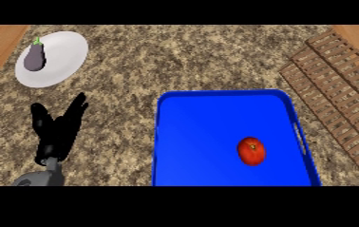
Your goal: Pick the cupcake from the tray and place it in the tiered shelf
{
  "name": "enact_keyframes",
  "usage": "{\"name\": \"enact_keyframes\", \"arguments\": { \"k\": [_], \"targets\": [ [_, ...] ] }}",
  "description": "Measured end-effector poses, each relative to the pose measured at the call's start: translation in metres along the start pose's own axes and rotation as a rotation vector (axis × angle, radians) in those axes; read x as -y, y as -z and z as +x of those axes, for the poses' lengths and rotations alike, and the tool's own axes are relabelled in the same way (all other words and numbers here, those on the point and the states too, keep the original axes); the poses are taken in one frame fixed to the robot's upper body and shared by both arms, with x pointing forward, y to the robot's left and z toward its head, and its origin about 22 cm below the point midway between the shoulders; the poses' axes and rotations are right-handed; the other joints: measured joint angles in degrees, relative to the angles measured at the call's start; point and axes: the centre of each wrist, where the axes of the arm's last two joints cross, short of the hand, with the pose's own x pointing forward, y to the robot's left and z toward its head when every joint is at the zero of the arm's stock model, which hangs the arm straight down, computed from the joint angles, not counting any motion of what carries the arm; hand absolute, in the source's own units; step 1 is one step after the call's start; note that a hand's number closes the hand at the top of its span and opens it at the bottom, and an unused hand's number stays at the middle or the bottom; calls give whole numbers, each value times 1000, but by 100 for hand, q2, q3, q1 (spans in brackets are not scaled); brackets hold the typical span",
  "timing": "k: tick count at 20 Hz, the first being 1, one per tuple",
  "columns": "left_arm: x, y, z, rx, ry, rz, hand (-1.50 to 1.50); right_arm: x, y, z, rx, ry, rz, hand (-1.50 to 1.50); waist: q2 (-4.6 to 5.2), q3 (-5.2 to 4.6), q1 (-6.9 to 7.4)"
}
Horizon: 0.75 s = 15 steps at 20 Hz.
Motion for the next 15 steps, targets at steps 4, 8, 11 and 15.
{"name": "enact_keyframes", "arguments": {
  "k": [4,8,11,15],
  "targets": [
    [-2,0,-2,-8,0,7,0,34,7,-3,-18,37,-131,-150,-12,-1,-54],
    [-6,-2,-5,-6,-2,10,0,74,12,-8,-36,96,-233,-150,-29,0,-92],
    [-6,-4,-6,-10,-9,25,0,110,11,-18,-47,135,-254,-150,-48,0,-140],
    [-4,-4,-5,-11,-12,34,0,146,11,-30,-38,165,-247,-150,-50,-3,-164]
  ]
}}
